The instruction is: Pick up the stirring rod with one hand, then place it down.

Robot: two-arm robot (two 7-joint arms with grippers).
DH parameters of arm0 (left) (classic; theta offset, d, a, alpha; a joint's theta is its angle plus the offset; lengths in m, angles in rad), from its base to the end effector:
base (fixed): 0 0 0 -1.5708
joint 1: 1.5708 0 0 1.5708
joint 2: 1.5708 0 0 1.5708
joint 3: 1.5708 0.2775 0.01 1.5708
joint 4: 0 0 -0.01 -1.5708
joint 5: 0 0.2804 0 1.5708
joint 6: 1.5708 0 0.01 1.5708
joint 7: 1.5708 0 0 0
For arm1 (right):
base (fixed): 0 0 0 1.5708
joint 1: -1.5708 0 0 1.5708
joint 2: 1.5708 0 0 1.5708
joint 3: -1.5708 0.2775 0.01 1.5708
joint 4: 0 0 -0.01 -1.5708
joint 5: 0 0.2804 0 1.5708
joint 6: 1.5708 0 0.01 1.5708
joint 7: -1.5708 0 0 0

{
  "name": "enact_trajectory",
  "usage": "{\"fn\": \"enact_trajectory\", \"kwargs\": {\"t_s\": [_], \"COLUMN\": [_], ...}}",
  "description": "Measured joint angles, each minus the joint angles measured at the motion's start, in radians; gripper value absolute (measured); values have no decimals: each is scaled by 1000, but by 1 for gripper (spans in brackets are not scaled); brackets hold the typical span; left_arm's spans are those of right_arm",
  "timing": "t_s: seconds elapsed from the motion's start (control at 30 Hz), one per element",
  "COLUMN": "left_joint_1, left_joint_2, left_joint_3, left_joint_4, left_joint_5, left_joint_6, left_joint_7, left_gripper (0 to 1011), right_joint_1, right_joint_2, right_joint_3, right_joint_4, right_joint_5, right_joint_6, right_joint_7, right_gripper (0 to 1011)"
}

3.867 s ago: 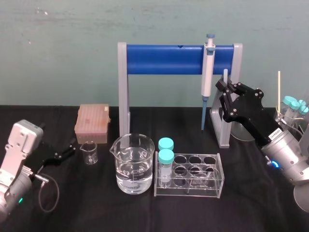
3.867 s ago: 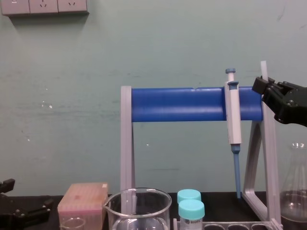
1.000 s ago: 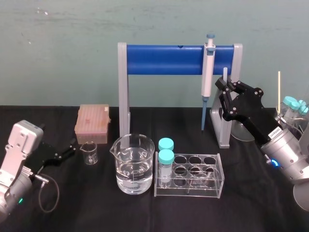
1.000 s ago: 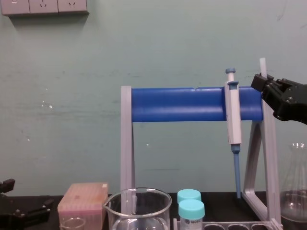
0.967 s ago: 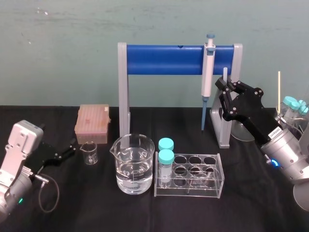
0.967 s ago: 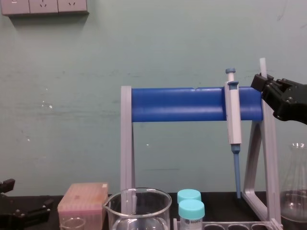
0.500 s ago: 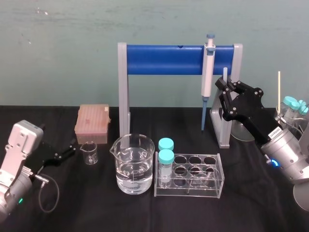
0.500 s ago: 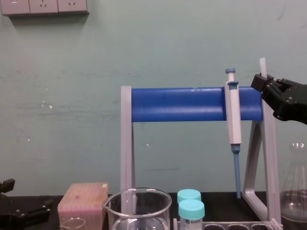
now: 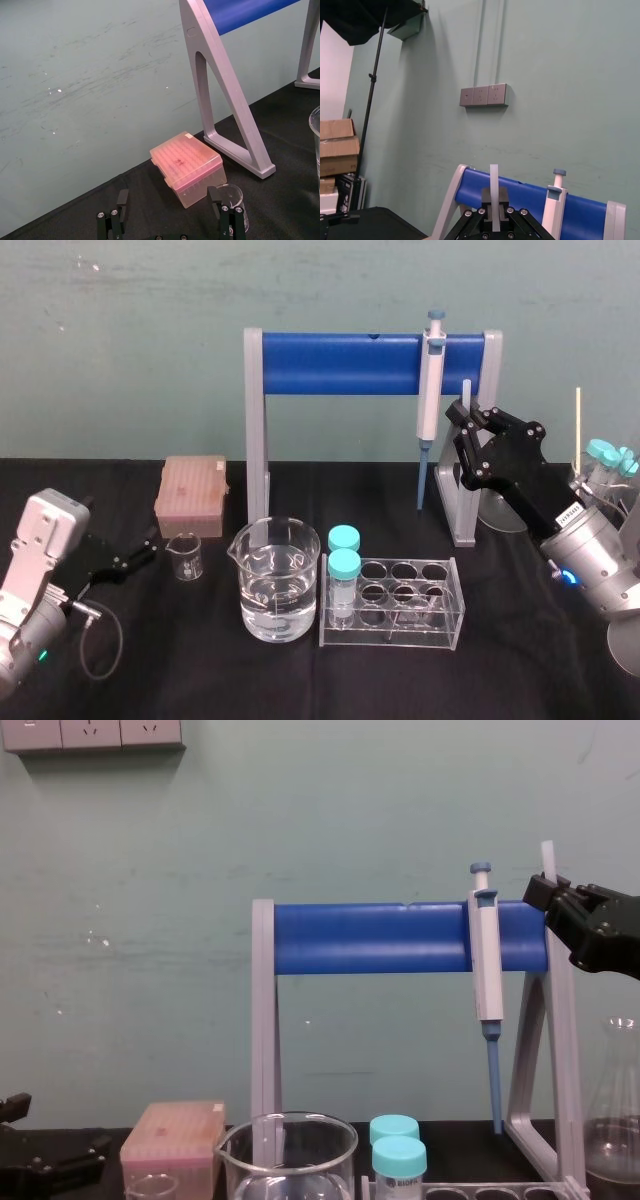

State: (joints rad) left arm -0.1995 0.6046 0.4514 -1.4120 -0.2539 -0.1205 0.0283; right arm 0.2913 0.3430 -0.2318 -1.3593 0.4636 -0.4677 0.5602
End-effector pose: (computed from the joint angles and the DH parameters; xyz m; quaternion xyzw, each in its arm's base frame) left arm 0.3292 0.0830 -0.2868 0.1415 -0.1324 0.5799 0.7913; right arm 0.3717 -0.0545 -0.2497 0.1595 -0.1792 -0.4163 0.8770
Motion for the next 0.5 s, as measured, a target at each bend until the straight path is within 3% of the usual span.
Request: {"fn": "enact_trajectory", "kwargs": {"t_s": [0.5], "left_joint_1": [0], "left_joint_2": [0], "left_joint_3": [0], "left_joint_4": [0], "left_joint_5": [0], "left_joint_6": [0], "left_joint_7": [0], "left_gripper": [1000], "right_joint_1": [0], "right_joint_2": [0], "right_joint_3": [0], "right_joint_4": [0], "right_joint_5": [0], "right_joint_6": [0], "right_joint_7": [0], "right_gripper": [72]}}
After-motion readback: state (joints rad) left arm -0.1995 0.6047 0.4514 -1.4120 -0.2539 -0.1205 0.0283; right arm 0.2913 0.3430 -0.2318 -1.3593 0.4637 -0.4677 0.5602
